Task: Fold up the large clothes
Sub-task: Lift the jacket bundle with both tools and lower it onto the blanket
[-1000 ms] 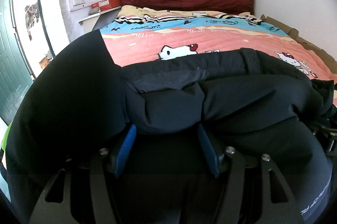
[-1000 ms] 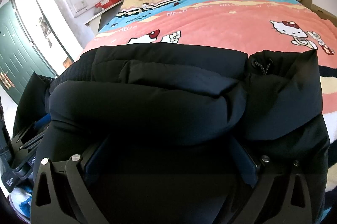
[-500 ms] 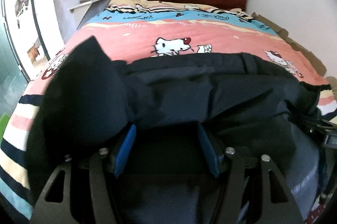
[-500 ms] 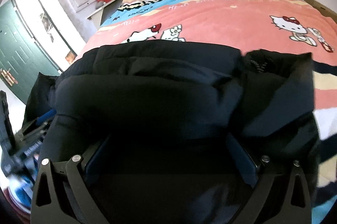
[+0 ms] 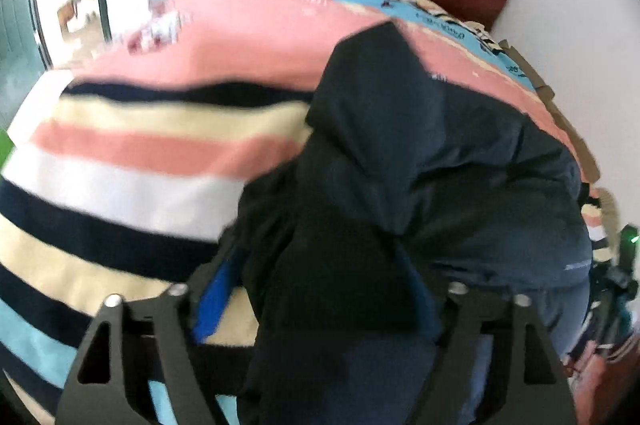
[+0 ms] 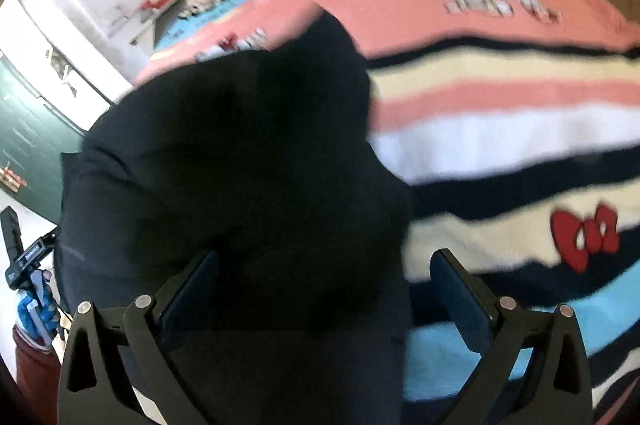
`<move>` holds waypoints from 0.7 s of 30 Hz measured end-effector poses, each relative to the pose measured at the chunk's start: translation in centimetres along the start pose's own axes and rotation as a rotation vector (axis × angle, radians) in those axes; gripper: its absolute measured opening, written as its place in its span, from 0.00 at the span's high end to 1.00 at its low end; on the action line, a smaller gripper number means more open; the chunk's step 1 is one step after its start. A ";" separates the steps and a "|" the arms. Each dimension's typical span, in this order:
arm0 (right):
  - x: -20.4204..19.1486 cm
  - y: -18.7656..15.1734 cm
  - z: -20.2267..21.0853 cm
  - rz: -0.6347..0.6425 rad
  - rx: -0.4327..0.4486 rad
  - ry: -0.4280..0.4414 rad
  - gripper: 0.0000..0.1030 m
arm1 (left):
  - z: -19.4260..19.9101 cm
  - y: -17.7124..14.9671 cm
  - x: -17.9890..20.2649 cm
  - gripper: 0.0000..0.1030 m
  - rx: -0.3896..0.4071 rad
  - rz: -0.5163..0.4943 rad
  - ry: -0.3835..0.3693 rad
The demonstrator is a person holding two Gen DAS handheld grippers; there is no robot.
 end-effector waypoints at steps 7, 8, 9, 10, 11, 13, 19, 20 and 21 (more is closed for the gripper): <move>0.5 -1.2 -5.5 -0.120 -0.160 0.226 0.01 | -4.5 -0.6 -3.6 0.00 -0.105 0.177 -0.149; 0.4 -1.2 -5.9 -0.123 -0.169 0.240 0.01 | -5.0 -0.9 -4.1 0.00 -0.119 0.215 -0.187; 0.3 -1.2 -6.4 -0.126 -0.179 0.260 0.01 | -5.4 -1.0 -4.4 0.00 -0.126 0.230 -0.209; 0.2 -1.2 -6.8 -0.129 -0.187 0.280 0.00 | -5.6 -1.1 -4.5 0.00 -0.131 0.225 -0.220; 0.1 -1.2 -7.0 -0.130 -0.190 0.294 0.00 | -5.7 -1.1 -4.4 0.00 -0.134 0.219 -0.220; -0.1 -1.2 -7.4 -0.125 -0.180 0.320 0.00 | -5.9 -1.1 -4.0 0.00 -0.137 0.193 -0.213; -1.4 -1.4 -6.8 -0.102 -0.112 0.375 0.30 | -4.6 -1.7 -0.6 0.42 -0.060 0.127 -0.324; -1.6 -1.3 -6.5 -0.104 -0.105 0.390 0.44 | -4.1 -1.7 0.0 0.56 -0.047 0.110 -0.334; -2.0 -1.2 -5.8 -0.092 -0.092 0.397 0.55 | -3.4 -1.9 1.0 0.64 -0.032 0.079 -0.344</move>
Point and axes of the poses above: each gripper's, at about its wrist camera, not at the fingertips, and z roughly against the way its jaws point, x to its right, y to its top, the point moved 5 cm from there along -z, roughly the way its jaws point, and after that the axes turned 12 degrees about -y, right-handed, at the moved point
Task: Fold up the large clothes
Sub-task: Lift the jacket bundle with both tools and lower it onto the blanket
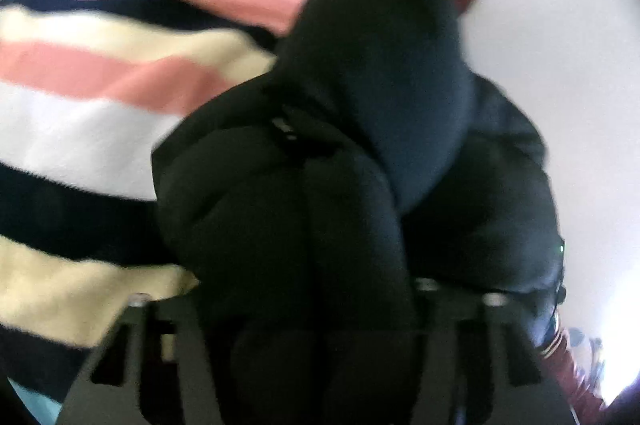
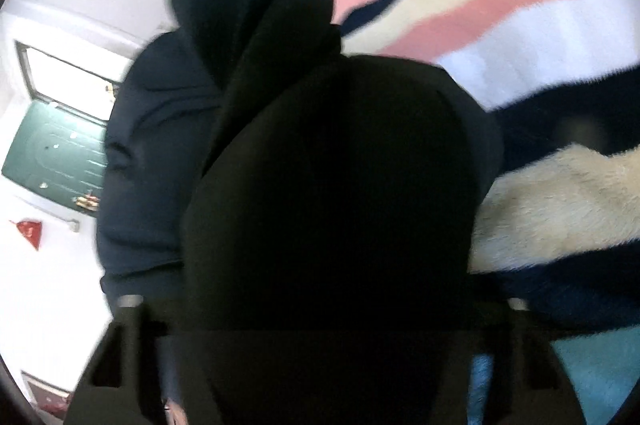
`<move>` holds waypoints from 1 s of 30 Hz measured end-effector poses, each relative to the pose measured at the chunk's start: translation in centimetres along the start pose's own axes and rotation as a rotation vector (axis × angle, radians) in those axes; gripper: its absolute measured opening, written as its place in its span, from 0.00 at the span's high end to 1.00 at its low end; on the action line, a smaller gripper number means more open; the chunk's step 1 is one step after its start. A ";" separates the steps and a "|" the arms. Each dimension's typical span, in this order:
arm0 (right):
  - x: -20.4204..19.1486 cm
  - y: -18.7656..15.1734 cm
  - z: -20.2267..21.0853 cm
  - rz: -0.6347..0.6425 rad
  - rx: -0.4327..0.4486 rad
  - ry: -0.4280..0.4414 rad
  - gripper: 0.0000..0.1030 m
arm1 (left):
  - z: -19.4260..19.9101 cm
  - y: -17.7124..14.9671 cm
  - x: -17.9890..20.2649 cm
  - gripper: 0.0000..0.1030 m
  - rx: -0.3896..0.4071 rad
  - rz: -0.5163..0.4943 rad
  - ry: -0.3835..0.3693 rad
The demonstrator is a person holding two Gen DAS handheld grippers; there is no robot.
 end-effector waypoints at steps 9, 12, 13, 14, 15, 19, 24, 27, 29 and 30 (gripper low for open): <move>-8.0 1.0 6.2 0.220 0.173 -0.063 0.78 | 6.6 0.5 9.0 0.79 0.131 -0.155 -0.049; -9.5 0.1 9.1 0.249 0.206 -0.054 0.78 | 8.8 -0.7 10.8 0.79 0.151 -0.170 -0.066; -9.8 -0.3 10.2 0.252 0.214 -0.042 0.78 | 9.6 -1.5 11.0 0.79 0.154 -0.183 -0.064; -10.0 -0.9 11.2 0.255 0.223 -0.028 0.78 | 10.2 -2.1 11.0 0.79 0.155 -0.188 -0.062; -9.9 -1.6 12.0 0.251 0.228 -0.015 0.78 | 10.4 -2.8 10.9 0.79 0.153 -0.184 -0.066; -7.0 -3.6 12.1 0.204 0.205 -0.029 0.77 | 7.8 -5.1 8.3 0.79 0.088 -0.158 0.014; -2.3 -5.0 7.1 0.104 0.132 -0.202 0.46 | 7.3 -5.6 2.6 0.60 0.066 0.021 0.050; -0.1 -4.7 8.4 0.002 0.182 -0.239 0.17 | 10.4 -5.6 2.1 0.53 0.101 0.046 0.037; 0.3 -4.5 10.8 -0.013 0.246 -0.265 0.09 | 13.3 -5.5 2.1 0.49 0.147 0.045 0.059; 0.3 -4.6 12.1 -0.022 0.266 -0.270 0.09 | 15.0 -5.3 2.3 0.49 0.183 0.040 0.078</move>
Point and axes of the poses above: each gripper's, at about its wrist camera, not at the fingertips, and z roughly against the way its jaws point, x to its right, y to its top, the point moved 5 cm from there along -z, roughly the way its jaws point, and after that the axes turned 12 degrees about -y, right-handed, at the moved point
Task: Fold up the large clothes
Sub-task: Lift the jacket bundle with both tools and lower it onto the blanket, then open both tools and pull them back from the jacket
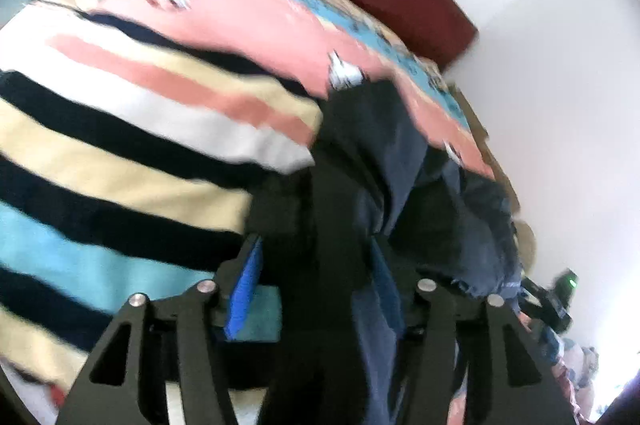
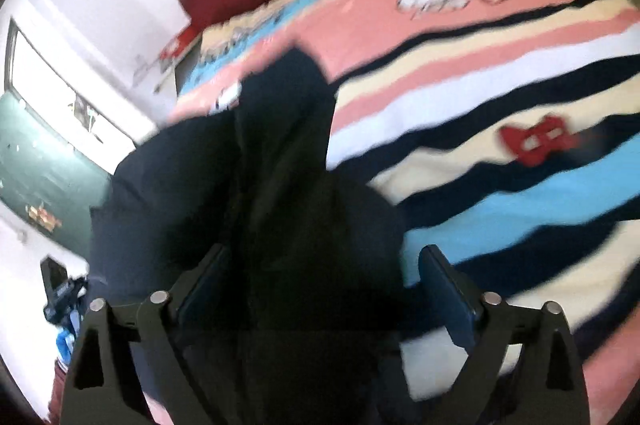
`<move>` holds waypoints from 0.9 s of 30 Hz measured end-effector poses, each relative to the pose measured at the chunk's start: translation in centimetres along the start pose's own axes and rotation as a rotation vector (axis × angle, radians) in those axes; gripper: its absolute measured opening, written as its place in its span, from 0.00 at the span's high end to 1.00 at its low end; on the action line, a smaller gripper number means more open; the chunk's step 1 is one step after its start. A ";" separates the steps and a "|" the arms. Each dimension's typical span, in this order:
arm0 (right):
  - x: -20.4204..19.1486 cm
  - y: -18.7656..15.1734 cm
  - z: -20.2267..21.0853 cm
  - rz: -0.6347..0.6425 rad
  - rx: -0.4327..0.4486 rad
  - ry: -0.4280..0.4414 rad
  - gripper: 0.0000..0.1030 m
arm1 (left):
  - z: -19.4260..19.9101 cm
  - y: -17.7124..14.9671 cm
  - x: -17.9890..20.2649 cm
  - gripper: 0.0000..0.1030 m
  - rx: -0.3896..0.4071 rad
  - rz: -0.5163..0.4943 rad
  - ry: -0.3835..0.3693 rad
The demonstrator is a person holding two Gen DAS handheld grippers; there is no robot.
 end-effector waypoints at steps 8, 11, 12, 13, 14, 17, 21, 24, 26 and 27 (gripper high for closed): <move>-2.1 -3.7 10.1 0.153 0.087 -0.100 0.09 | 9.4 -2.9 4.1 0.49 0.092 -0.092 0.188; -3.8 -6.6 13.8 0.207 0.128 -0.123 0.09 | 11.3 -6.5 7.1 0.49 0.098 -0.159 0.251; -4.7 -7.4 14.7 0.220 0.140 -0.133 0.08 | 11.7 -7.9 8.2 0.49 0.100 -0.183 0.270; -5.4 -8.6 15.7 0.235 0.155 -0.140 0.08 | 12.0 -9.3 9.2 0.49 0.106 -0.204 0.294; -5.6 -9.6 16.2 0.247 0.164 -0.140 0.08 | 11.9 -10.2 10.2 0.49 0.113 -0.221 0.310; -6.8 -12.4 18.2 0.274 0.189 -0.130 0.04 | 12.1 -13.6 12.3 0.48 0.127 -0.262 0.364; -8.2 -15.7 19.4 0.321 0.229 -0.164 0.02 | 12.2 -17.1 15.3 0.32 0.160 -0.336 0.437; -9.1 -17.9 20.3 0.353 0.278 -0.198 0.01 | 12.2 -19.1 17.6 0.32 0.206 -0.382 0.460; -9.7 -19.0 20.8 0.384 0.309 -0.227 0.01 | 12.3 -20.1 18.9 0.32 0.228 -0.404 0.464; -9.9 -19.5 21.0 0.396 0.326 -0.235 0.01 | 12.4 -20.5 19.6 0.31 0.238 -0.412 0.470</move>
Point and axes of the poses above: each gripper's, at about its wrist camera, not at the fingertips, and z roughly against the way its jaws point, x to its right, y to its top, the point moved 5 cm from there along -z, roughly the way its jaws point, and after that the axes turned 12 degrees about -y, right-handed, at the moved point
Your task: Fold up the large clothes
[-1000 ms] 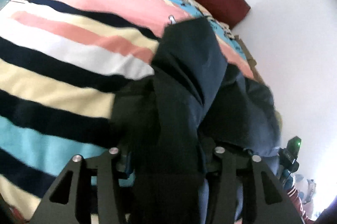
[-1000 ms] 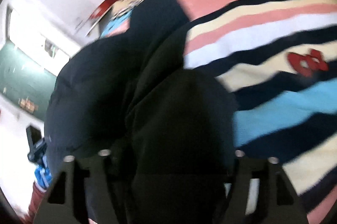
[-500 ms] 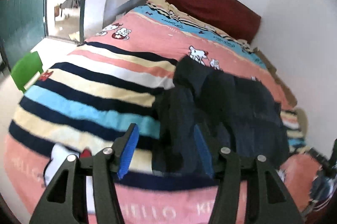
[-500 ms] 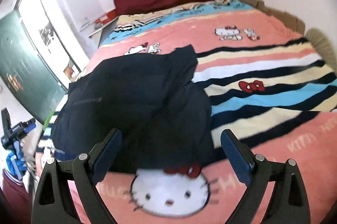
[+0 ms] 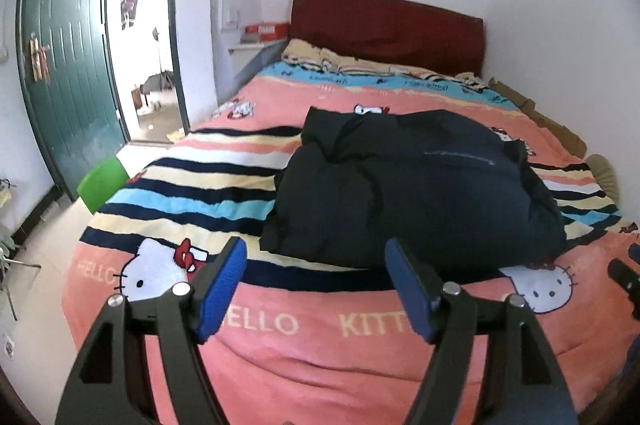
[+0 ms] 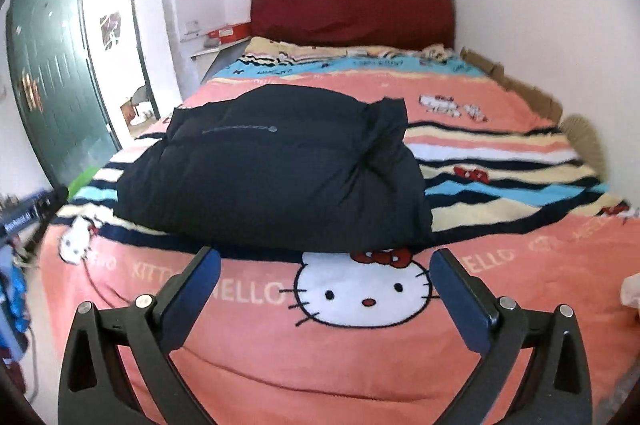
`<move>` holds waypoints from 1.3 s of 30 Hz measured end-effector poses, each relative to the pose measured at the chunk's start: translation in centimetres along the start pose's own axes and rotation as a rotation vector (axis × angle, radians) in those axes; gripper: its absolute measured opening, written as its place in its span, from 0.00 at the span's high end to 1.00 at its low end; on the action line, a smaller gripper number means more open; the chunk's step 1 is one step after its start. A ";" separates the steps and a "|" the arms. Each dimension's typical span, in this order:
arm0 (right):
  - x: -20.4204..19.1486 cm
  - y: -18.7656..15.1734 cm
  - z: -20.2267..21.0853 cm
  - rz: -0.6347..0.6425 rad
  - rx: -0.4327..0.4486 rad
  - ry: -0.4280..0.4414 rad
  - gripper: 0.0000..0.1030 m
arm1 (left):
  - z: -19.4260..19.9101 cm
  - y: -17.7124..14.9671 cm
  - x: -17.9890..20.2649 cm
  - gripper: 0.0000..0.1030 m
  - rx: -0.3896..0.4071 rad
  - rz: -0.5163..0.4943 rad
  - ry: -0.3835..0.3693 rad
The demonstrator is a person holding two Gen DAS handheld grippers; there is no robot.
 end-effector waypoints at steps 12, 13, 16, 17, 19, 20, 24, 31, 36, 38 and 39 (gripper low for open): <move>-1.1 -1.5 4.6 0.027 0.109 -0.012 0.01 | 3.6 -1.4 3.1 0.31 0.065 -0.040 0.052; -1.1 -1.6 4.8 0.029 0.114 -0.011 0.01 | 3.8 -1.4 3.1 0.31 0.068 -0.039 0.051; -1.1 -1.6 5.2 0.028 0.124 -0.010 0.01 | 4.0 -1.4 3.0 0.31 0.077 -0.029 0.040; -1.1 -1.5 5.3 0.028 0.126 -0.011 0.01 | 4.1 -1.4 3.0 0.31 0.080 -0.029 0.038; -1.1 -1.4 5.4 0.027 0.131 -0.012 0.01 | 4.1 -1.3 3.1 0.31 0.079 -0.032 0.033; -1.1 -1.4 5.4 0.027 0.131 -0.013 0.01 | 4.1 -1.4 3.2 0.31 0.079 -0.032 0.030; -1.0 -1.4 5.2 0.023 0.128 -0.012 0.01 | 4.0 -1.6 3.2 0.31 0.077 -0.031 0.015; -0.8 -1.7 4.7 0.017 0.110 -0.011 0.01 | 3.5 -1.9 3.2 0.31 0.069 -0.033 0.012; -0.6 -1.9 4.2 0.012 0.096 -0.014 0.01 | 3.1 -2.2 3.3 0.31 0.061 -0.042 0.009; -0.5 -2.0 4.0 0.009 0.088 -0.013 0.01 | 3.0 -2.3 3.5 0.31 0.061 -0.048 0.011; -0.5 -2.0 3.9 0.008 0.085 -0.013 0.01 | 3.0 -2.3 3.5 0.31 0.061 -0.052 0.010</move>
Point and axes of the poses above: each gripper's, at about its wrist camera, not at the fingertips, and z roughly against the way its jaws point, x to its right, y to its top, the point moved 5 cm from there along -z, roughly the way its jaws point, and after that the axes turned 12 degrees about -y, right-handed, at the moved point
